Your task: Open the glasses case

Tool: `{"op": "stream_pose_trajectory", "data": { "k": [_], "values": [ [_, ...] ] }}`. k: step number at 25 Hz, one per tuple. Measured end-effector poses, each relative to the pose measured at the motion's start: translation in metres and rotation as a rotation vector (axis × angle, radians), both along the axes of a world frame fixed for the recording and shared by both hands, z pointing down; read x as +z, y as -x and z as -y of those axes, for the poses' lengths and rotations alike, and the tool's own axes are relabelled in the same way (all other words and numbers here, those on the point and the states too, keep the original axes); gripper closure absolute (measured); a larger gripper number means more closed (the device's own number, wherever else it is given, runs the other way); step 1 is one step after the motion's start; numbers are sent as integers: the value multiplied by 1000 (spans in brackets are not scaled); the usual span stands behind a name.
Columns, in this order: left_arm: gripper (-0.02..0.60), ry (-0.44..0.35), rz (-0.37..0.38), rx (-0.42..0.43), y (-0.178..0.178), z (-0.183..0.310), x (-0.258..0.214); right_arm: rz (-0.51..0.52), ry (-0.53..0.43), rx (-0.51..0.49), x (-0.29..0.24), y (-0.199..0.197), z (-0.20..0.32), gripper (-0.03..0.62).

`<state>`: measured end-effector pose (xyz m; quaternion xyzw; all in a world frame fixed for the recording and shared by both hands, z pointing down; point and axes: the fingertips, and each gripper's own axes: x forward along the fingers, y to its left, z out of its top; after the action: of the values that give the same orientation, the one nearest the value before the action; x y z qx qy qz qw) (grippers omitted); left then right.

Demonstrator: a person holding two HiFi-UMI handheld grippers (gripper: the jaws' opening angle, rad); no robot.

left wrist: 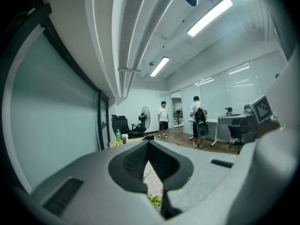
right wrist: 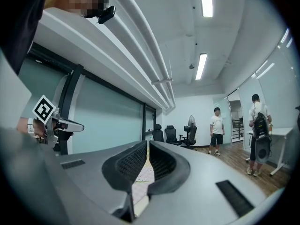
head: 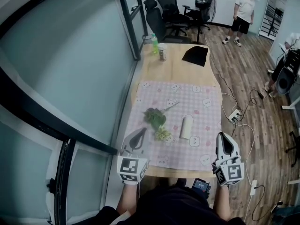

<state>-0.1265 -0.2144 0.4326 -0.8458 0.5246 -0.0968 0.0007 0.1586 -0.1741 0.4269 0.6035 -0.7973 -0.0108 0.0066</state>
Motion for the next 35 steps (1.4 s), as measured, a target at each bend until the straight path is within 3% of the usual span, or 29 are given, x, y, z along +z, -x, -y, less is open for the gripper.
{"op": "stream_pose_trajectory", "data": {
  "k": [3,4,6,17,23,26,30,35],
  "values": [
    [583,4,4,13,-5,-2,2,17,-4,0,4,-2,0,554],
    [583,4,4,16,-6,-3,3,14,-6,-5,6,-3,-1,486],
    [583,5,3,18,-8,-4,4,-6,-12,-8,11,-4,-1,442],
    [583,12,19,-5,-3,-1,5,-12,27,-3,27,-8,12,441],
    [583,50,41,-26,6,-7,17,11,156,-32,114,-5,59,441],
    [583,79,58,-34,14,-11,24,122,296,-44,185,4,90,441],
    [583,114,79,-49,21,-17,31,465,527,-22,283,20,110,441],
    [583,133,101,-60,24,-22,36,610,767,27,376,46,95,439]
  ]
}}
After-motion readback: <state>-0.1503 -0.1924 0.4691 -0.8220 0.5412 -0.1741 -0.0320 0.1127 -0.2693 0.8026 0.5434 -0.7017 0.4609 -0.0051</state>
